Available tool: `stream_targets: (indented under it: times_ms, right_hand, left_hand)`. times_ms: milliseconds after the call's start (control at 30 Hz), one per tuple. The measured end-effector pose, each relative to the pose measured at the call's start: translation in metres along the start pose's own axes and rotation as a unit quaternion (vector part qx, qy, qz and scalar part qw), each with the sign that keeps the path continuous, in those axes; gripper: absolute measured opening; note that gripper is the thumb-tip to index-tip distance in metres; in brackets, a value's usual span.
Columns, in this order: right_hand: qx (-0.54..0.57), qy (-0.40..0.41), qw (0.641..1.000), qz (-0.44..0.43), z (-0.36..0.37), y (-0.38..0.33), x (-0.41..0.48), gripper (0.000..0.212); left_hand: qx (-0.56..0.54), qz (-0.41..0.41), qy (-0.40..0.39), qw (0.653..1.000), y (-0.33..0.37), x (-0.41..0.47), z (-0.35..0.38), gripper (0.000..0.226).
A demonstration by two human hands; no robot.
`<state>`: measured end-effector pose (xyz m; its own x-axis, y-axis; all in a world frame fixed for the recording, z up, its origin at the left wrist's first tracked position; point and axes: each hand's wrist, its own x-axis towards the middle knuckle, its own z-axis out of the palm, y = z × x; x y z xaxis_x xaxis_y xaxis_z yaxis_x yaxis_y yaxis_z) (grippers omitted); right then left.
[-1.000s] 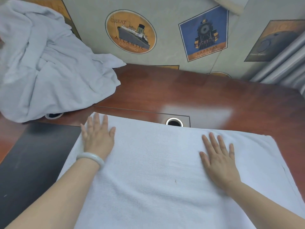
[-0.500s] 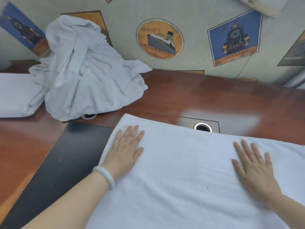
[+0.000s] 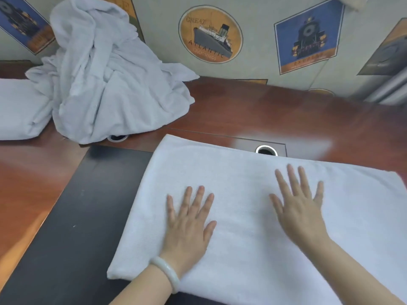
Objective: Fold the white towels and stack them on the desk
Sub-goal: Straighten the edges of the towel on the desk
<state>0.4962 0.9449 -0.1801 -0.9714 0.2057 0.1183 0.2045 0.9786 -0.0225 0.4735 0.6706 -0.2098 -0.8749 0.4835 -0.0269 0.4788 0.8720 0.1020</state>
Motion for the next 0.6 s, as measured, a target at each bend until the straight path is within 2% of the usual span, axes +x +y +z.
stream_targets:
  times_ms: [67,133,233,333,400,467,533,600]
  right_hand:
    - [0.038,-0.030,0.995,-0.091,0.013,-0.057,-0.042,0.061]
    - [0.055,-0.069,0.991,-0.098,0.028,-0.073,-0.062,0.062]
    - [0.036,-0.092,0.994,0.046,0.030,-0.021,-0.061,0.067]
    - [0.007,-0.125,0.969,0.214,0.018,0.047,-0.067,0.071]
    - [-0.001,-0.142,0.958,0.248,0.006,0.052,-0.067,0.072]
    - [0.016,-0.084,0.982,0.169,0.003,0.015,-0.068,0.068]
    - [0.052,-0.066,0.996,0.021,0.010,-0.043,-0.083,0.065]
    - [0.071,-0.085,0.992,-0.056,0.017,-0.078,-0.105,0.062]
  left_hand:
    - [0.017,-0.011,0.004,1.000,-0.003,-0.001,0.006,0.063]
    - [0.018,-0.021,-0.002,1.000,-0.003,0.000,0.003,0.063]
    - [0.006,-0.036,-0.023,0.999,-0.002,0.000,0.001,0.065]
    - [-0.001,-0.085,-0.015,0.996,-0.008,-0.006,0.002,0.069]
    - [-0.012,-0.102,0.008,0.995,-0.003,-0.012,-0.004,0.067]
    - [-0.010,-0.028,0.005,1.000,0.011,-0.022,-0.006,0.064]
    - [0.006,0.046,-0.023,0.999,0.018,-0.036,-0.006,0.062]
    - [0.010,0.019,-0.038,0.999,0.000,-0.049,-0.004,0.060]
